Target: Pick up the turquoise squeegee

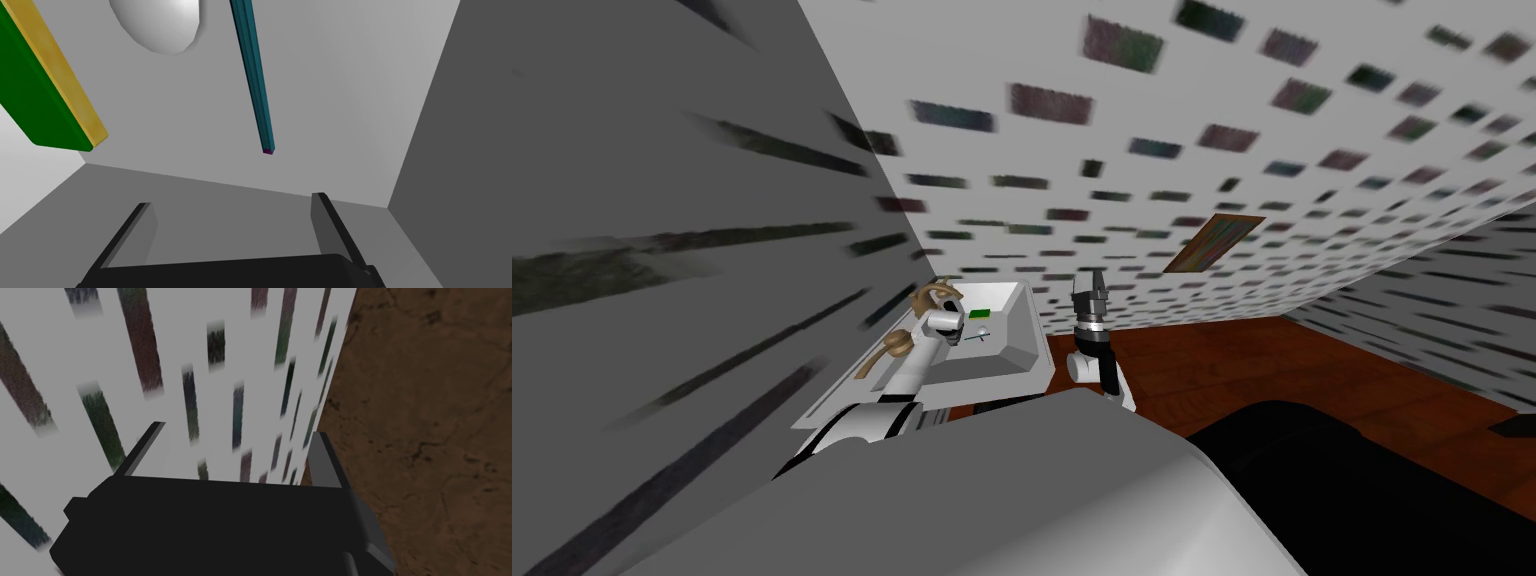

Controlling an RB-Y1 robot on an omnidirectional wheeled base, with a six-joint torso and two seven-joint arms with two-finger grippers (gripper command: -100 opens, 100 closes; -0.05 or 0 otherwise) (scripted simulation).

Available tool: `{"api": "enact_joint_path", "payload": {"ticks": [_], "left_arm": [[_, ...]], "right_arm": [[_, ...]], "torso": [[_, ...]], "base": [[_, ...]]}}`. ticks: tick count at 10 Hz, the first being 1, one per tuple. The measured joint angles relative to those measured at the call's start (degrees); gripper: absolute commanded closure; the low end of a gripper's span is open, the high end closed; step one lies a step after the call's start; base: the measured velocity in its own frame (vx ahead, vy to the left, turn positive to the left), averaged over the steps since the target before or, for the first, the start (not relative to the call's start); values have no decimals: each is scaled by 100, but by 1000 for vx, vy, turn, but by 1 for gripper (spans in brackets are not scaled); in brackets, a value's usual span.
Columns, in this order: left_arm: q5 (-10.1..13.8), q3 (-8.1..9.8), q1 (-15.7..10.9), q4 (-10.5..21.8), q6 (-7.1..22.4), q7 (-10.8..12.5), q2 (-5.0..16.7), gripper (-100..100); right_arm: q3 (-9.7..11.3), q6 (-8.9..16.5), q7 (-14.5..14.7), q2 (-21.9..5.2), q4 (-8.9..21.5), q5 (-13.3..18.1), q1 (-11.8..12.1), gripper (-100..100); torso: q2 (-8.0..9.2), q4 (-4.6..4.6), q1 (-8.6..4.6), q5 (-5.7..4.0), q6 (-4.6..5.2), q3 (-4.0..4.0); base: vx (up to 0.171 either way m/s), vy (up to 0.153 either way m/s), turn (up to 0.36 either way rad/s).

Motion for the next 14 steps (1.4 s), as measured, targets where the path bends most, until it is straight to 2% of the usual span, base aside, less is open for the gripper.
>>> {"api": "enact_joint_path", "payload": {"ticks": [3, 4, 6, 8, 10, 11, 13, 14], "left_arm": [[-42, 5, -179, 211, 456, 14, -110, -100], [-65, 10, -315, 388, 621, 26, -195, -100], [-103, 2, -418, 540, 870, 50, -325, -100], [-152, 1, -604, 815, 1144, 77, -594, -100], [-170, -2, -588, 783, 1343, 71, -755, -100], [-172, 16, -694, 905, 1436, 68, -905, -100], [-209, -6, -696, 932, 1565, 94, -1223, -100], [-210, -6, -699, 943, 1564, 96, -1236, 0]], "right_arm": [[0, 0, 0, 0, 0, 0, 0, 0], [0, 0, 0, 0, 0, 0, 0, 0], [0, 0, 0, 0, 0, 0, 0, 0], [0, 0, 0, 0, 0, 0, 0, 0], [0, 0, 0, 0, 0, 0, -1, 0], [0, 0, 0, 0, 0, 0, -1, 0], [0, 0, 0, 0, 0, 0, -1, 0], [0, 0, 0, 0, 0, 0, -1, 0]], "torso": [[1, 1, -1, -1, 1, 1], [-3, 0, -1, 0, 2, -1], [0, 0, -3, -1, 1, 0], [-2, 0, -4, -1, 1, -1], [15, 3, -7, -2, 0, 8], [17, 4, -9, -2, 1, 10], [18, 4, -10, -2, 0, 10], [18, 4, -8, -2, -1, 10]], "base": [[39, 18, -35], [42, 20, -19], [39, 17, -27], [34, 15, -23], [-3, 5, -15], [0, 0, 0], [0, 0, 0], [0, 0, 0]]}}
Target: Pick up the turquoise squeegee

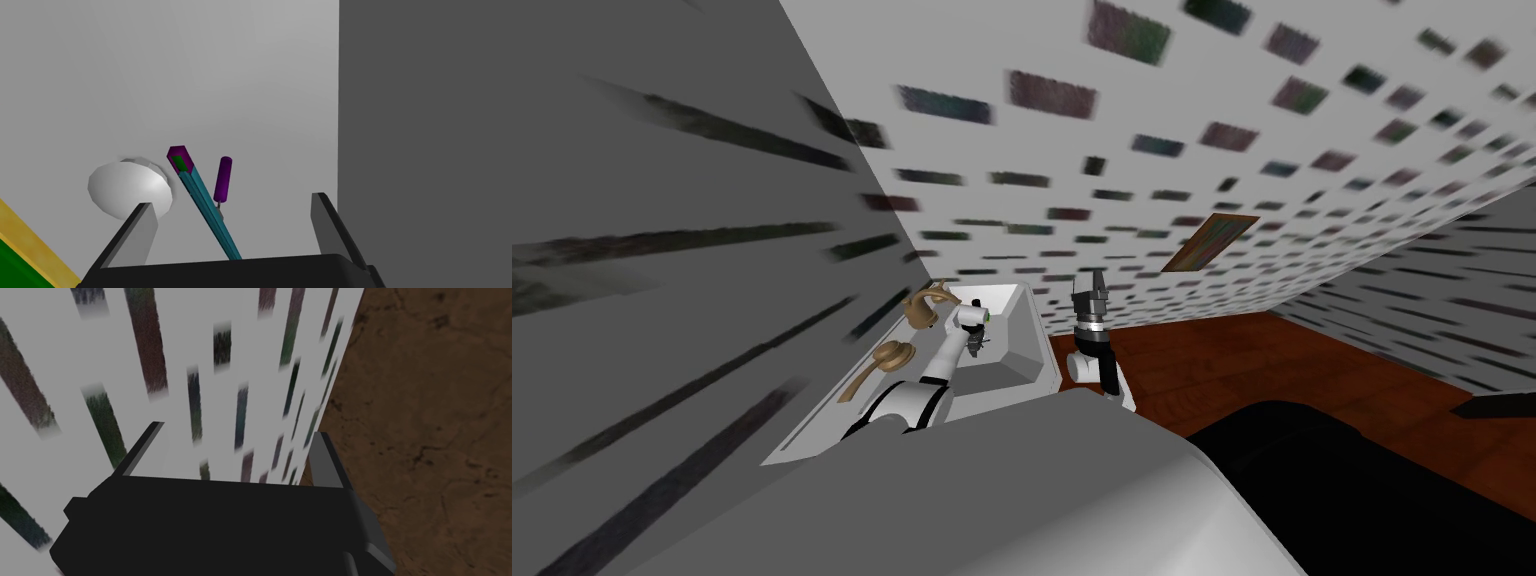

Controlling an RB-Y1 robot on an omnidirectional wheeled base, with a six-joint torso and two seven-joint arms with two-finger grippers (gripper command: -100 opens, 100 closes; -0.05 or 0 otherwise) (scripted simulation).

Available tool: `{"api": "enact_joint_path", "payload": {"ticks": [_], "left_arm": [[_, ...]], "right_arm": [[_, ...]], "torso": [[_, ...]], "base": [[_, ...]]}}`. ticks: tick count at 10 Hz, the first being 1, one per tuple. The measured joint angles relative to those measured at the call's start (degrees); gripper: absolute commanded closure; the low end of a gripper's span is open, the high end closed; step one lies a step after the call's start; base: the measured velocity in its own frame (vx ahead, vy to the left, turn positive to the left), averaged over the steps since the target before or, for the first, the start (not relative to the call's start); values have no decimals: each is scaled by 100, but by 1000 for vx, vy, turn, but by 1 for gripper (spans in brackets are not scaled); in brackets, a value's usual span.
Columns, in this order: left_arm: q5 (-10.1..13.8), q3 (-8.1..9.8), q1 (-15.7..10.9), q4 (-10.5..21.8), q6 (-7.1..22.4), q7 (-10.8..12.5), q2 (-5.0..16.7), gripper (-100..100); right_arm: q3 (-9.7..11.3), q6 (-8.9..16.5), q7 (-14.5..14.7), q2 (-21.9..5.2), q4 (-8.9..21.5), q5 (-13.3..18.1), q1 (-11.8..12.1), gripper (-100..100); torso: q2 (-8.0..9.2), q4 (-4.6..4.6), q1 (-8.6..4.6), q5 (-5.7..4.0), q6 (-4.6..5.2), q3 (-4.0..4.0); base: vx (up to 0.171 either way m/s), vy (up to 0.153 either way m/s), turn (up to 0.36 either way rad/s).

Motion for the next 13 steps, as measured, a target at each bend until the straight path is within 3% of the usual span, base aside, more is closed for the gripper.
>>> {"api": "enact_joint_path", "payload": {"ticks": [1, 4, 5, 9, 10, 11, 13], "left_arm": [[0, 0, 0, -1, 0, 0, 2, -100], [-13, 4, 80, 301, -366, -17, 8, -100], [-15, 3, 81, 309, -391, -17, 7, 100], [-17, 8, 80, 307, -380, -9, 13, 100], [-17, 9, 81, 308, -379, -8, 13, 0], [-17, 9, 81, 308, -379, -7, 13, 100], [-5, 6, 47, 174, -227, -8, 10, 100]], "right_arm": [[0, 0, 0, 0, 0, 0, 0, 0], [0, 0, 0, 0, 0, 0, 0, 0], [0, 0, 0, 0, 0, 0, 0, 0], [0, 0, 0, 0, 0, 0, 0, 0], [0, 0, 0, 0, 0, 0, 0, 0], [0, 0, 0, 0, 0, 0, 0, 0], [0, 0, 0, 0, 0, 0, 0, 0]], "torso": [[0, 0, 1, 0, 0, 0], [-3, -7, 2, 4, 1, -5], [-13, -14, 6, 8, 2, -14], [-30, -21, 9, 13, 10, -26], [-32, -21, 9, 13, 11, -26], [-33, -21, 9, 13, 11, -27], [-32, -19, 7, 12, 14, -26]], "base": [[0, 0, 0], [0, 0, 0], [0, 0, 0], [-1, 0, 3], [0, 0, 0], [11, 0, -26], [0, 0, 0]]}}
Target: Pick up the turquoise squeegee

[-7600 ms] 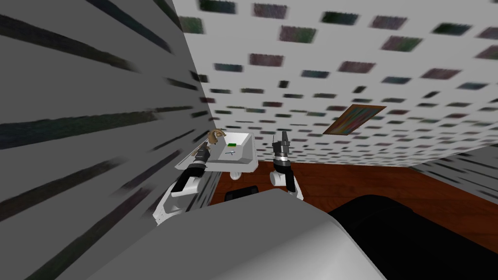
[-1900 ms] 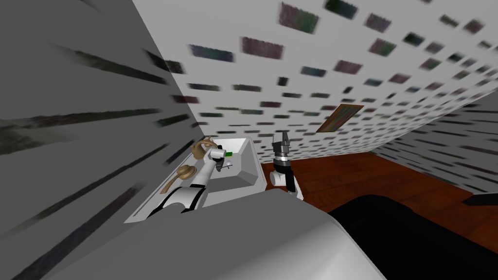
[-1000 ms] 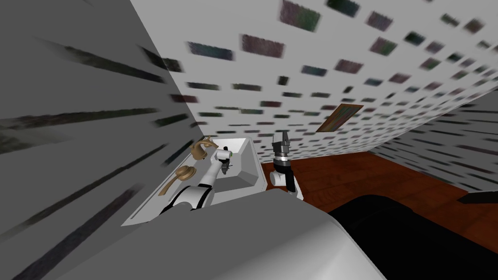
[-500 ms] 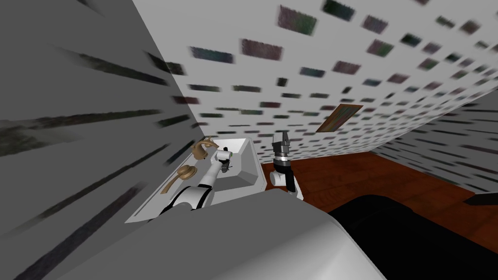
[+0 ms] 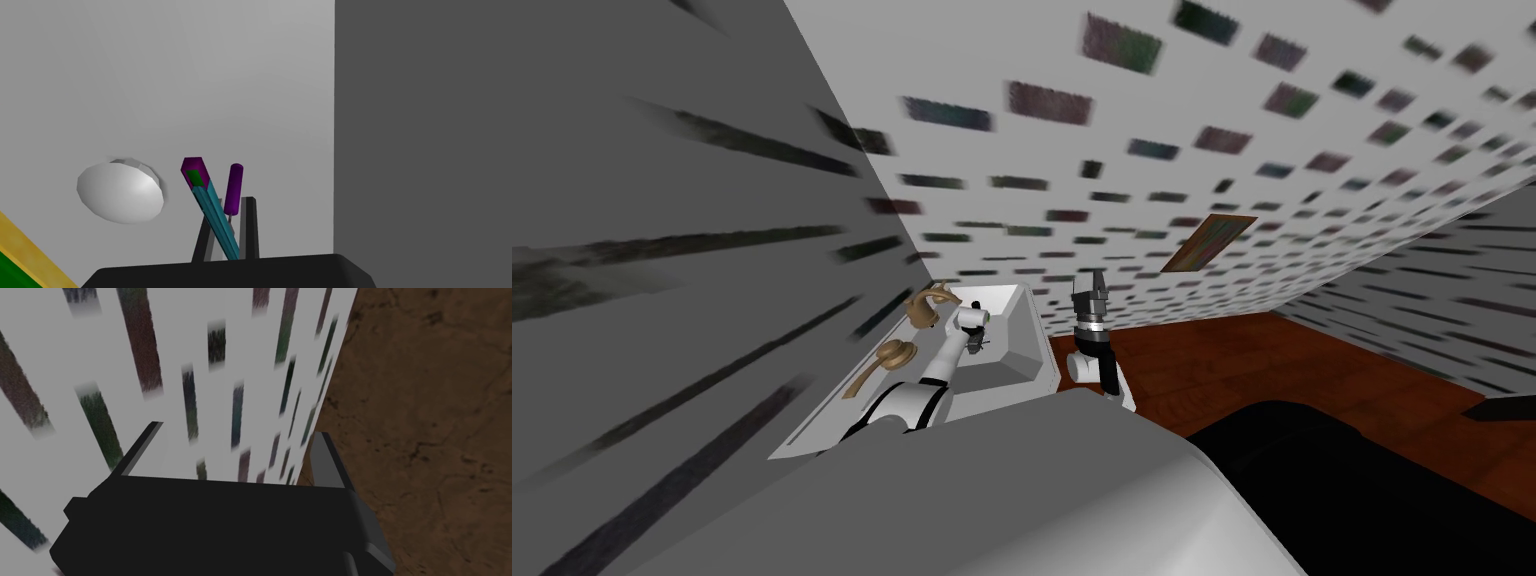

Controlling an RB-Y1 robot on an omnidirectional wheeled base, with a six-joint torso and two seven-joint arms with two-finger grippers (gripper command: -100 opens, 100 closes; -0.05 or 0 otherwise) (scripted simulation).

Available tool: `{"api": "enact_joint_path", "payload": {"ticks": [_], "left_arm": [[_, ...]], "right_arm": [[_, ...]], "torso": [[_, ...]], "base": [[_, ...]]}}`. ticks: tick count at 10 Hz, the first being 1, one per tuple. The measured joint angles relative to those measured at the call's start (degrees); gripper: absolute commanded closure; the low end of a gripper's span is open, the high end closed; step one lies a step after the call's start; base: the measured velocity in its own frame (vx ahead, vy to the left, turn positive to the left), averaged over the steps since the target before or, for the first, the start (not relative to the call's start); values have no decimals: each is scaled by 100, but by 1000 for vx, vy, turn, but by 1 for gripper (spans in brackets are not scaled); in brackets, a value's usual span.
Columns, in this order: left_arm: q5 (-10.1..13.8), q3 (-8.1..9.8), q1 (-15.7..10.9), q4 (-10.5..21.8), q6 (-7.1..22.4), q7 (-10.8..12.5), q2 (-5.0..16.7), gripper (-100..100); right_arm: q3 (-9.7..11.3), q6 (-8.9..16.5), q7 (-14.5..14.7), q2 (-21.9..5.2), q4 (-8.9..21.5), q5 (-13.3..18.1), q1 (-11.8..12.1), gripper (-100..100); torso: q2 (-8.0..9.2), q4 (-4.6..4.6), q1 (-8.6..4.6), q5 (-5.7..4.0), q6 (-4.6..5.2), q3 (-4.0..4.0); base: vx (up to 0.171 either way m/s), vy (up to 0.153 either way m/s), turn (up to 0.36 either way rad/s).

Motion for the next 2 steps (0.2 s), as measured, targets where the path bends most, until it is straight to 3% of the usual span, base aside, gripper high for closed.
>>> {"api": "enact_joint_path", "payload": {"ticks": [1, 2], "left_arm": [[4, -1, -11, -84, 94, -2, 1, 100], [5, 0, -14, -95, 116, 0, 2, 0]], "right_arm": [[0, 0, 0, 0, 0, 0, 0, 0], [0, 0, 0, 0, 0, 0, 0, 0]], "torso": [[1, 1, 0, 0, 1, 1], [1, -1, 1, 0, 2, 0]], "base": [[0, 0, 0], [0, 0, 0]]}}
